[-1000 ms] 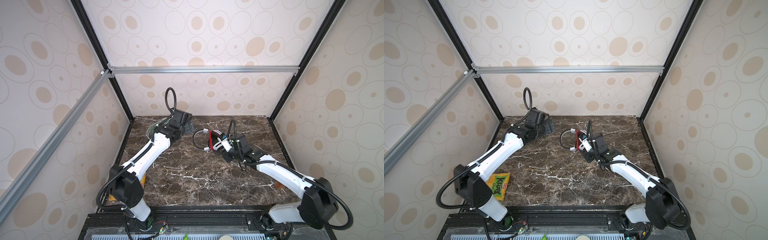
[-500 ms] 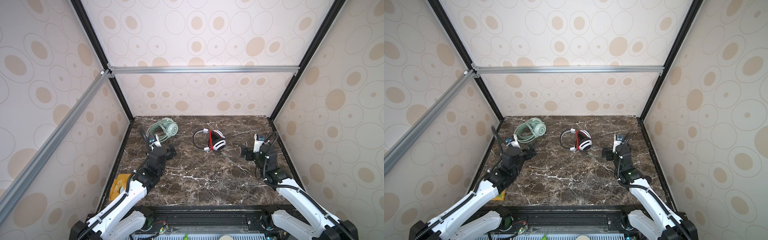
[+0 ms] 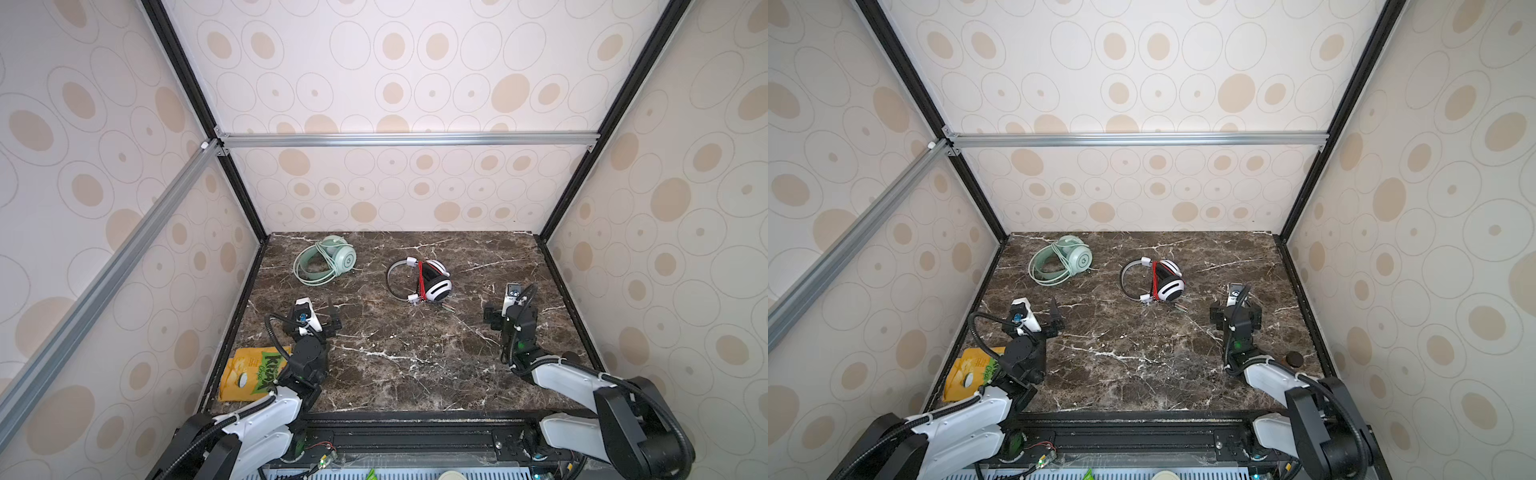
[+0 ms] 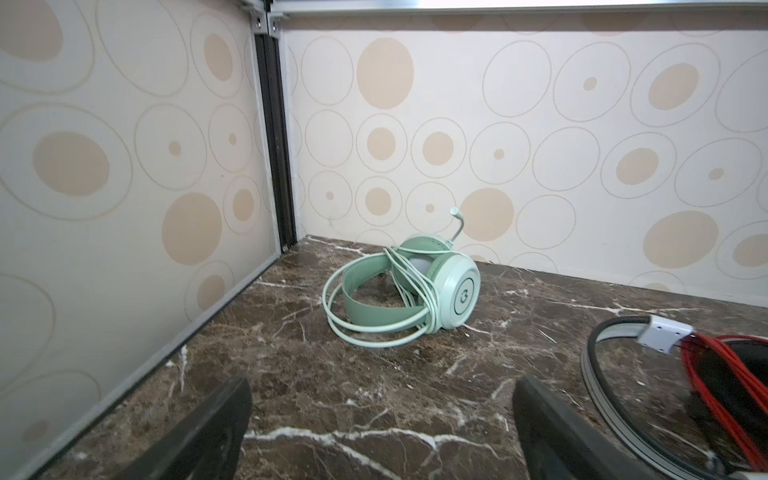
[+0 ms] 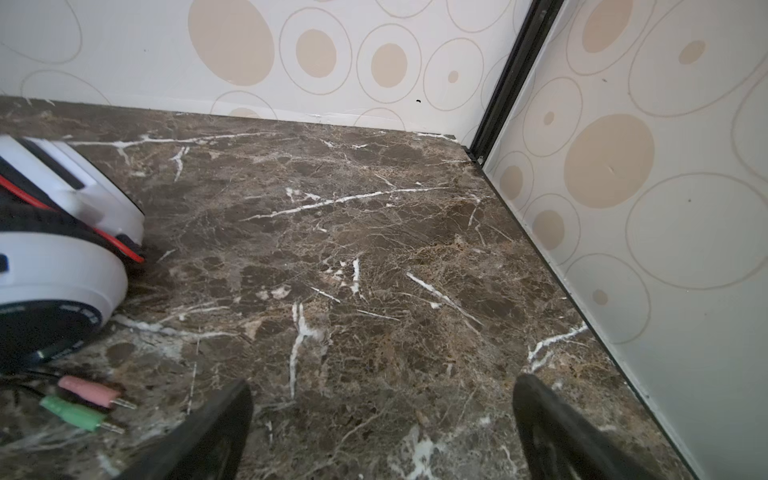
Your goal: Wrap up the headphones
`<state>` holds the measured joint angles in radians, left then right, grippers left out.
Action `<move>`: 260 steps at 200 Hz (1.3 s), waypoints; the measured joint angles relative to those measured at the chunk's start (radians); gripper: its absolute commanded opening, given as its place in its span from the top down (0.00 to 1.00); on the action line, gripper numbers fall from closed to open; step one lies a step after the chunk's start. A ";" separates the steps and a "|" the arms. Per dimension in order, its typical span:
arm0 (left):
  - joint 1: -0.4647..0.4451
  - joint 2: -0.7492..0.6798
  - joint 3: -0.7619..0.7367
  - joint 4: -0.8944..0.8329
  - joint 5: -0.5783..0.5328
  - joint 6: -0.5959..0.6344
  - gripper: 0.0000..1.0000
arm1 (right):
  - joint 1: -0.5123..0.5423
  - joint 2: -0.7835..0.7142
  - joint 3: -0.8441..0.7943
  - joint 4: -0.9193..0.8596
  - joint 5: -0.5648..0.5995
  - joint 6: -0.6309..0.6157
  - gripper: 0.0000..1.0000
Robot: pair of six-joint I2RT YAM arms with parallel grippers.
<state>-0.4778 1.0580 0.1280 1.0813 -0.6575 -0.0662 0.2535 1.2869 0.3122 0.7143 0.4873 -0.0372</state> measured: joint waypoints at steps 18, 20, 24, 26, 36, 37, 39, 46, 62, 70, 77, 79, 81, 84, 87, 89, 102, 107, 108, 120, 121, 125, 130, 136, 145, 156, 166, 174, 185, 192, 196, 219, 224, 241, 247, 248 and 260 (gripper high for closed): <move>0.000 0.052 -0.018 0.097 -0.010 0.067 0.02 | -0.013 0.076 -0.010 0.084 0.003 -0.019 0.00; 0.001 0.058 -0.020 0.108 -0.010 0.075 0.02 | -0.015 0.084 -0.010 0.092 0.002 -0.020 0.00; 0.001 0.067 -0.024 0.126 -0.011 0.087 0.02 | -0.019 0.097 -0.010 0.110 0.002 -0.022 0.00; 0.002 0.073 -0.026 0.137 -0.011 0.095 0.02 | -0.020 0.105 -0.011 0.119 0.000 -0.023 0.00; 0.006 0.102 -0.035 0.188 -0.011 0.127 0.02 | -0.027 0.132 -0.017 0.173 -0.008 -0.028 0.00; 0.006 0.104 -0.036 0.191 -0.011 0.129 0.02 | -0.028 0.134 -0.018 0.176 -0.009 -0.029 0.00; 0.007 0.112 -0.038 0.202 -0.010 0.136 0.02 | -0.029 0.139 -0.021 0.187 -0.011 -0.029 0.00; 0.012 0.137 -0.043 0.239 -0.009 0.155 0.02 | -0.033 0.158 -0.032 0.229 -0.018 -0.031 0.00; 0.023 0.204 -0.061 0.343 -0.003 0.187 0.02 | -0.041 0.202 -0.064 0.324 -0.024 -0.032 0.00; 0.027 0.238 -0.072 0.386 -0.003 0.198 0.02 | -0.044 0.225 -0.079 0.364 -0.028 -0.033 0.00; 0.030 0.273 -0.084 0.419 -0.006 0.210 0.02 | -0.046 0.237 -0.088 0.382 -0.032 -0.034 0.00; 0.030 0.280 -0.086 0.424 -0.008 0.212 0.02 | -0.047 0.238 -0.089 0.385 -0.033 -0.034 0.00; 0.031 0.291 -0.089 0.431 -0.008 0.215 0.02 | -0.047 0.239 -0.092 0.388 -0.034 -0.034 0.00; 0.032 0.306 -0.094 0.439 -0.012 0.220 0.02 | -0.047 0.239 -0.093 0.392 -0.035 -0.034 0.00; 0.032 0.317 -0.097 0.444 -0.017 0.225 0.02 | -0.048 0.239 -0.095 0.394 -0.037 -0.034 0.00; 0.033 0.325 -0.098 0.445 -0.019 0.228 0.02 | -0.048 0.238 -0.095 0.396 -0.038 -0.033 0.00; 0.034 0.346 -0.107 0.452 -0.032 0.253 0.02 | -0.048 0.235 -0.094 0.409 -0.046 -0.032 0.00; 0.035 0.346 -0.112 0.459 -0.036 0.266 0.02 | -0.049 0.235 -0.094 0.415 -0.047 -0.032 0.00; 0.035 0.346 -0.113 0.460 -0.037 0.267 0.02 | -0.049 0.235 -0.094 0.415 -0.047 -0.032 0.00; 0.035 0.340 -0.123 0.481 -0.048 0.292 0.02 | -0.051 0.235 -0.094 0.426 -0.055 -0.034 0.00; 0.035 0.340 -0.123 0.481 -0.048 0.293 0.02 | -0.051 0.235 -0.094 0.428 -0.055 -0.034 0.00; 0.035 0.339 -0.124 0.483 -0.053 0.300 0.02 | -0.052 0.235 -0.094 0.431 -0.059 -0.035 0.00; 0.035 0.337 -0.124 0.487 -0.060 0.308 0.02 | -0.052 0.235 -0.093 0.434 -0.063 -0.036 0.00; 0.035 0.337 -0.124 0.493 -0.065 0.315 0.02 | -0.052 0.237 -0.093 0.439 -0.067 -0.037 0.00; 0.035 0.337 -0.124 0.501 -0.071 0.324 0.02 | -0.052 0.242 -0.093 0.446 -0.072 -0.039 0.00; 0.035 0.341 -0.124 0.506 -0.074 0.328 0.02 | -0.052 0.254 -0.093 0.457 -0.077 -0.041 0.00; 0.035 0.349 -0.124 0.510 -0.076 0.328 0.02 | -0.052 0.270 -0.093 0.473 -0.083 -0.045 0.00; 0.036 0.359 -0.124 0.513 -0.079 0.328 0.02 | -0.052 0.283 -0.093 0.484 -0.086 -0.049 0.00; 0.038 0.372 -0.124 0.514 -0.081 0.328 0.02 | -0.052 0.291 -0.093 0.488 -0.091 -0.053 0.00; 0.041 0.380 -0.124 0.514 -0.081 0.327 0.02 | -0.052 0.290 -0.093 0.488 -0.092 -0.054 0.00; 0.043 0.384 -0.124 0.515 -0.082 0.327 0.02 | -0.052 0.290 -0.093 0.490 -0.092 -0.054 0.00; 0.062 0.407 -0.124 0.517 -0.081 0.316 0.02 | -0.052 0.290 -0.093 0.495 -0.095 -0.058 0.00; 0.070 0.410 -0.124 0.517 -0.079 0.307 0.02 | -0.052 0.290 -0.093 0.498 -0.095 -0.058 0.00; 0.105 0.415 -0.124 0.518 -0.079 0.272 0.02 | -0.052 0.290 -0.093 0.501 -0.095 -0.058 0.00; 0.116 0.415 -0.124 0.518 -0.079 0.259 0.02 | -0.052 0.290 -0.093 0.503 -0.095 -0.058 0.00; 0.119 0.414 -0.124 0.518 -0.079 0.255 0.02 | -0.052 0.290 -0.093 0.504 -0.095 -0.058 0.00; 0.140 0.406 -0.124 0.519 -0.081 0.224 0.02 | -0.052 0.290 -0.093 0.506 -0.097 -0.059 0.00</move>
<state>-0.3382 1.4639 0.0040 1.6001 -0.7387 0.1581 0.2016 1.5772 0.2188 1.2205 0.3908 -0.0959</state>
